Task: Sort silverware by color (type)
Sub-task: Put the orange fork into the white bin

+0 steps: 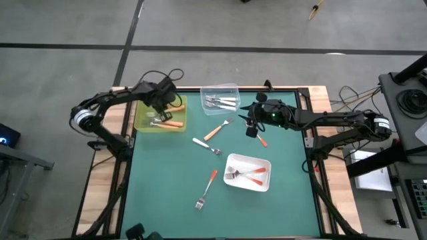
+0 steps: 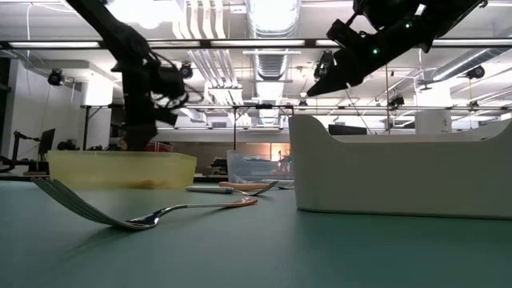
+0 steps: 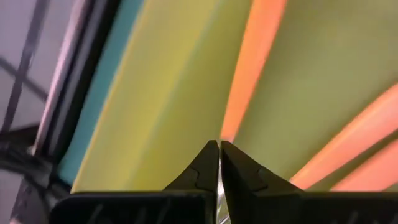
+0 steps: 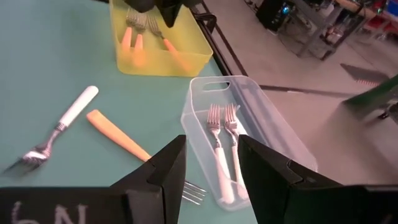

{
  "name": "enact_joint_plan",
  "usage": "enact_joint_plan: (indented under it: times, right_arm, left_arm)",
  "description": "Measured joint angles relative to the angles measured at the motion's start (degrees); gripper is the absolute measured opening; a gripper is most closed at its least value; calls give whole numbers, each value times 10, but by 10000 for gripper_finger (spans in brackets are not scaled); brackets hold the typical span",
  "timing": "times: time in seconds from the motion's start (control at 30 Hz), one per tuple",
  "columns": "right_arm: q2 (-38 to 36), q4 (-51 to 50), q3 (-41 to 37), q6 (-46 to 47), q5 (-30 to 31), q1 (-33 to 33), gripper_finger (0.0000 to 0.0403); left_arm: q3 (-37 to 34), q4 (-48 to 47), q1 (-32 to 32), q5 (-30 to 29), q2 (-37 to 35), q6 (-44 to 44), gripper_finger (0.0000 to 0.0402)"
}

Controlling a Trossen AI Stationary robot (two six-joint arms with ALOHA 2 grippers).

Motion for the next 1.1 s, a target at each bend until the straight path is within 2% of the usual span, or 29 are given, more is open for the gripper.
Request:
enact_joint_plan:
  times: [0.17,0.23,0.4,0.5,0.57,0.7,0.87,1.1]
  right_arm:
    - [0,3,0,90,1,0,137]
    - [0,31,0,120,26,0,137]
    - [-2,64,45,125,171,-1,137]
    - [-2,48,94,129,290,-4,137]
    - [-2,22,131,122,335,-12,137]
    - [-1,-67,215,125,344,-33,137]
    - [-1,-161,305,139,344,-54,127]
    - [-1,-201,372,137,345,-61,29]
  left_arm:
    - [-37,83,-45,22,-89,-56,0]
    - [-60,130,-76,23,-131,-71,0]
    - [-114,269,-149,23,-220,-92,0]
    - [-143,376,-181,23,-256,-97,0]
    - [-158,437,-193,23,-272,-90,0]
    - [-177,521,-197,23,-291,-62,0]
    - [-172,535,-196,22,-298,-46,0]
    - [-177,532,-196,23,-288,-27,0]
